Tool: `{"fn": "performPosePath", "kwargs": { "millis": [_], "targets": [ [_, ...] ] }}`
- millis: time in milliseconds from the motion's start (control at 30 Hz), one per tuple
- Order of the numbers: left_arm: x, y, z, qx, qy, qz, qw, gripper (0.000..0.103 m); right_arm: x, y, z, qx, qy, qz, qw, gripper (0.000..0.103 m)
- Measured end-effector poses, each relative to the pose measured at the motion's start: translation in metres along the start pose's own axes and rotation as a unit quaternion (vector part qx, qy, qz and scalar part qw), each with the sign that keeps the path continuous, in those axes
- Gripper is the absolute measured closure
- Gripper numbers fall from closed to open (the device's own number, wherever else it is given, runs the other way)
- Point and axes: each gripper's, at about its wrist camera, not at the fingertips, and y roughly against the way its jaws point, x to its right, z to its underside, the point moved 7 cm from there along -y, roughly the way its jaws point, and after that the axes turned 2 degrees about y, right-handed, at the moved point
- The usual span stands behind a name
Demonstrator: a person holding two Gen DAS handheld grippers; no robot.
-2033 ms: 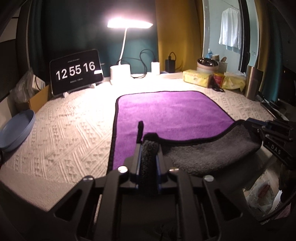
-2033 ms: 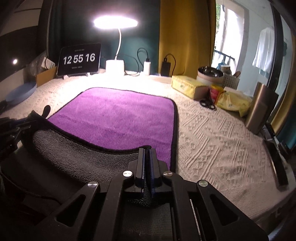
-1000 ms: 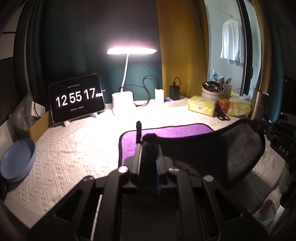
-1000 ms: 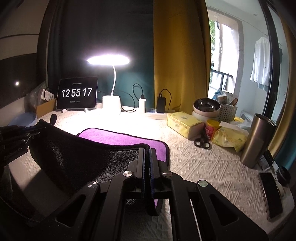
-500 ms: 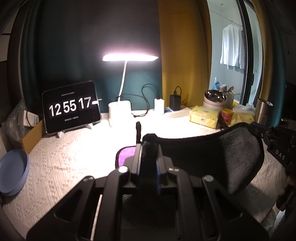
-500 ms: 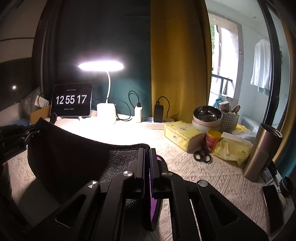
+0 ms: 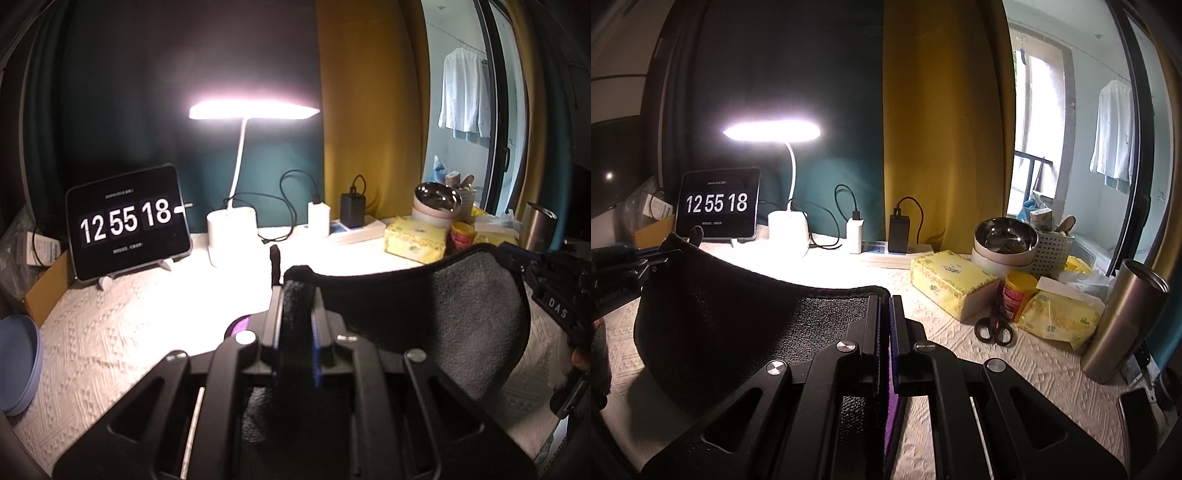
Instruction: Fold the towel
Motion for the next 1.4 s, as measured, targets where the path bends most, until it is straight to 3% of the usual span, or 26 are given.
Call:
{"fn": "performPosePath", "kwargs": {
  "millis": [500, 1033, 1233, 1400],
  "targets": [
    [-0.005, -0.042, -0.006, -0.009, 0.005, -0.001, 0.9999, 0.090, 0.004, -0.040, -0.003, -0.007, 0.002, -0.002, 1.000, 0.098],
    [-0.013, -0.101, 0.018, -0.065, -0.026, -0.029, 0.9971, 0.090, 0.001, -0.087, 0.014, -0.055, 0.008, 0.002, 0.998, 0.098],
    [-0.017, -0.125, 0.027, -0.114, -0.020, -0.034, 0.9927, 0.088, -0.006, -0.106, 0.022, -0.084, 0.020, 0.002, 0.996, 0.098],
    [-0.022, -0.148, 0.043, -0.180, -0.009, -0.036, 0.9829, 0.088, -0.003, -0.115, 0.027, -0.105, 0.017, 0.011, 0.994, 0.098]
  ]
}}
